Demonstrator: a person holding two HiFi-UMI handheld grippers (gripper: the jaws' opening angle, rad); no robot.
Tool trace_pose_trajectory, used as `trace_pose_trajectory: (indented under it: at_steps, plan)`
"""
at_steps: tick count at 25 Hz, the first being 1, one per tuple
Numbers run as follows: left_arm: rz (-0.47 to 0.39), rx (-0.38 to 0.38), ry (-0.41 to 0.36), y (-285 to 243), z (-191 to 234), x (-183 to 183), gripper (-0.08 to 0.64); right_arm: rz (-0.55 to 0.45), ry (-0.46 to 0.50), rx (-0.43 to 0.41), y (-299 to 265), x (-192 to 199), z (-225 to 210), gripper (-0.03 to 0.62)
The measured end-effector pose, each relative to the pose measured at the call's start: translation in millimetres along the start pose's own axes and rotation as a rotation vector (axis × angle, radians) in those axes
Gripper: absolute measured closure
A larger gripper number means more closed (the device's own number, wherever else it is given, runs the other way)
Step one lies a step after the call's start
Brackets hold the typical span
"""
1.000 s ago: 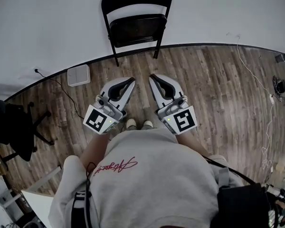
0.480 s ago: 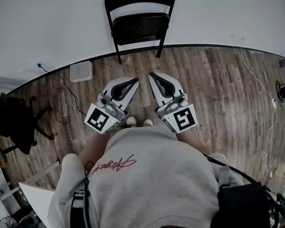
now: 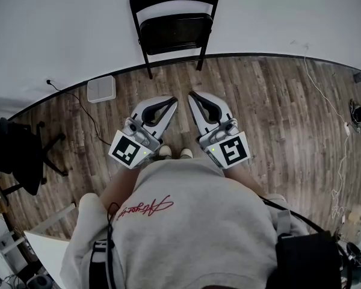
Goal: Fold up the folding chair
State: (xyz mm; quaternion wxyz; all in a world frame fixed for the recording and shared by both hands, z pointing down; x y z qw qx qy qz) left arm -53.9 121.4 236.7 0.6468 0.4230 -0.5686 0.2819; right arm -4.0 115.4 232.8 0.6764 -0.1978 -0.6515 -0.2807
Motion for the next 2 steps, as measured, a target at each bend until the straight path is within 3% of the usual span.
trace_pose_trajectory:
  at_steps: [2]
  plan:
    - [0.002,0.005,-0.005,-2.7,-5.3,0.6,0.543,-0.001,0.000,-0.002,3.6,-0.4,-0.1,0.574]
Point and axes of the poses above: the fingertips, and each gripper's own axes: y backward along the fingers, z to its left, x out of its underside, the point moved 1 cm from there along y, backward along the fingers, and after that the axes turned 6 degrees about -x, right-handed, at the moved point
